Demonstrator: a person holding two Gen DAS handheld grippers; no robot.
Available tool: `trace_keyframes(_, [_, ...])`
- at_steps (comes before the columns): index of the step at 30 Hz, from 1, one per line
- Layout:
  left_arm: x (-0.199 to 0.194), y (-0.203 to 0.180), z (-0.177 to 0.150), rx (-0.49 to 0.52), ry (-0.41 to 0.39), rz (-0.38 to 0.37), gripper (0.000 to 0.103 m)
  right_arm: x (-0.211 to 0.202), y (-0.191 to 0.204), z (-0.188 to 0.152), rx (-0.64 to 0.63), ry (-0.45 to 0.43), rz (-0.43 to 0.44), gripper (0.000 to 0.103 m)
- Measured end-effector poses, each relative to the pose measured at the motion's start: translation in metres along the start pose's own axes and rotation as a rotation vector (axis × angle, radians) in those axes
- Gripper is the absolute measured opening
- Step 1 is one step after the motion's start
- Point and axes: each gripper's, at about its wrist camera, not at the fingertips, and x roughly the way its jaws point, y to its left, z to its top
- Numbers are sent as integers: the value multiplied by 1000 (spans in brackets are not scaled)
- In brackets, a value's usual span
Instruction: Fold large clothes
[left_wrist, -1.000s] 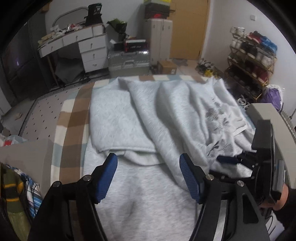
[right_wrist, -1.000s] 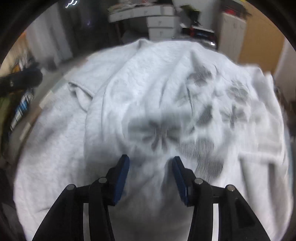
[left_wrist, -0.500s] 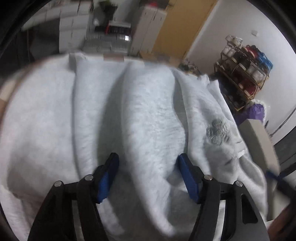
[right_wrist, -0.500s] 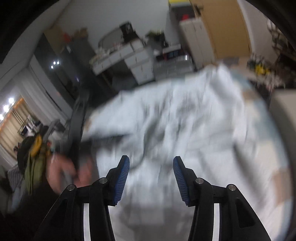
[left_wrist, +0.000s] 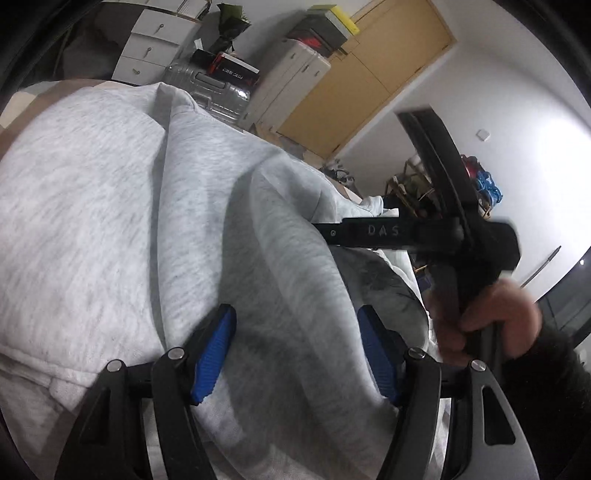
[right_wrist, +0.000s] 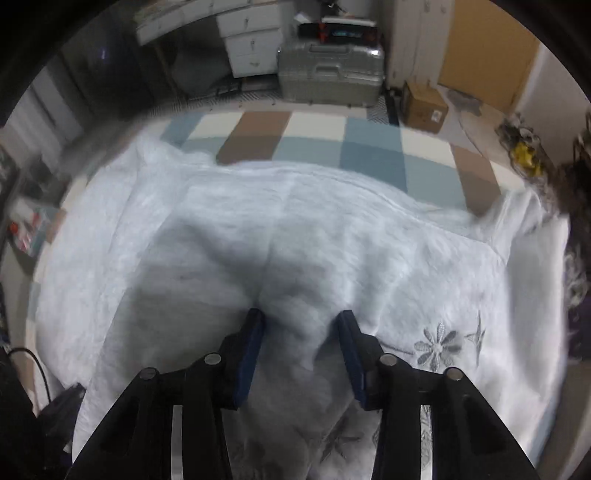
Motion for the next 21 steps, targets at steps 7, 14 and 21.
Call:
trace_keyframes(7, [-2,-6,-7,-15,-7,-10,63,-41,32,31,-53,-74,133,37])
trace_keyframes(14, [-8,-13,-17,69,-45,100,63,-12,2,-22,-73,21,291,44])
trace_keyframes(21, [-11,-26,-18,162,-63,149,63,-136,-70,-167,106,-258,145,70])
